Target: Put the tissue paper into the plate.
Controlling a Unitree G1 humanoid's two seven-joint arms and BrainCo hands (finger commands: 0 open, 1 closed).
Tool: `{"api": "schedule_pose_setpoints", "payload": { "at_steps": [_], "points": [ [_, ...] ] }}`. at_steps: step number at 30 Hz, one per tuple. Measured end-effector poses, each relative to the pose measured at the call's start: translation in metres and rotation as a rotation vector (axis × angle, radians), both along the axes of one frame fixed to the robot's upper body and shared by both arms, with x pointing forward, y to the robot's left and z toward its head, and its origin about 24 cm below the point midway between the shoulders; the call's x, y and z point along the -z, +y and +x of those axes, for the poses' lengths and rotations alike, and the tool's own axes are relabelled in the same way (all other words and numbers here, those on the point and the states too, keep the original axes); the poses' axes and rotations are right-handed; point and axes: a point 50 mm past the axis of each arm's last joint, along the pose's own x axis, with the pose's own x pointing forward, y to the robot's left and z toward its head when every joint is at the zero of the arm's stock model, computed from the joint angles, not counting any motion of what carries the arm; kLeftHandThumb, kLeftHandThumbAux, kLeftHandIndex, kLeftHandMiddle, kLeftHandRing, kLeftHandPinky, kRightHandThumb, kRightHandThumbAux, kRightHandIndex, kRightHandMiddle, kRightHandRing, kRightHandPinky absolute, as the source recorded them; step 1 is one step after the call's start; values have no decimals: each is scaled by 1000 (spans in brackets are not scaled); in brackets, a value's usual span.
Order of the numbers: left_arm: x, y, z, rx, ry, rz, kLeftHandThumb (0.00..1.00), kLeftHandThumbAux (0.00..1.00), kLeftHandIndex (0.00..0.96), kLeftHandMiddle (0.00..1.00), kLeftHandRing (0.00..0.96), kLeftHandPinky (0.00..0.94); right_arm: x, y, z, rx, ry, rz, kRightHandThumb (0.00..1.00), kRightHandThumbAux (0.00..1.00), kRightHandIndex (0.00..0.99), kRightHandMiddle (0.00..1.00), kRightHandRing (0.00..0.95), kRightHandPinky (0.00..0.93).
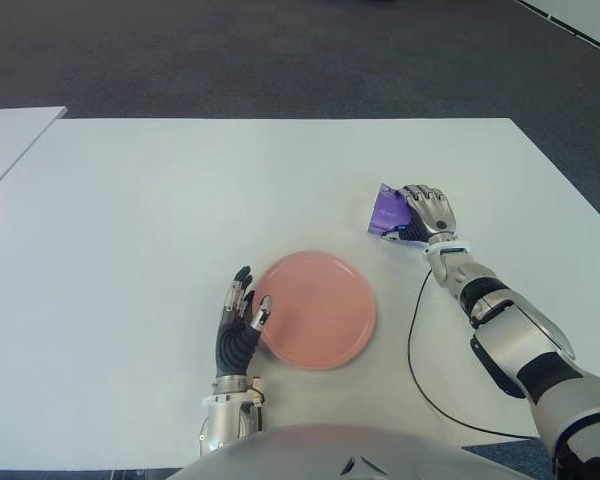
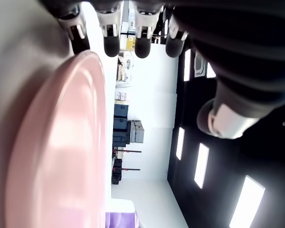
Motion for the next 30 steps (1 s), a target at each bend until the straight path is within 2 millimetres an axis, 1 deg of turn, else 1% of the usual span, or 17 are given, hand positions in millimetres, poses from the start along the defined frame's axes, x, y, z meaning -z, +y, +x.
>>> {"api": "schedule_pose_setpoints", "payload": {
  "at_steps": [10, 20, 25, 30],
  "points": [
    [0, 0, -1, 0, 2, 2, 49, 632, 45, 29, 16, 47, -26, -2, 4, -100, -137, 85, 696, 725, 438, 811, 784, 779],
    [0, 1, -1, -3, 11, 3, 60, 634, 49, 35, 23, 50, -57, 5, 9, -196, -282, 212, 698, 723, 438, 832, 809, 801],
    [0, 1, -1, -1, 11, 3, 57, 639, 55, 34, 21, 48, -79, 14, 4, -286, -371, 317, 699, 722, 438, 855, 831, 831],
    [1, 1, 0, 2, 13, 2, 70, 647, 57, 34, 23, 51, -91, 21, -3, -348, -415, 365, 699, 721, 438, 884, 860, 856]
  ]
}}
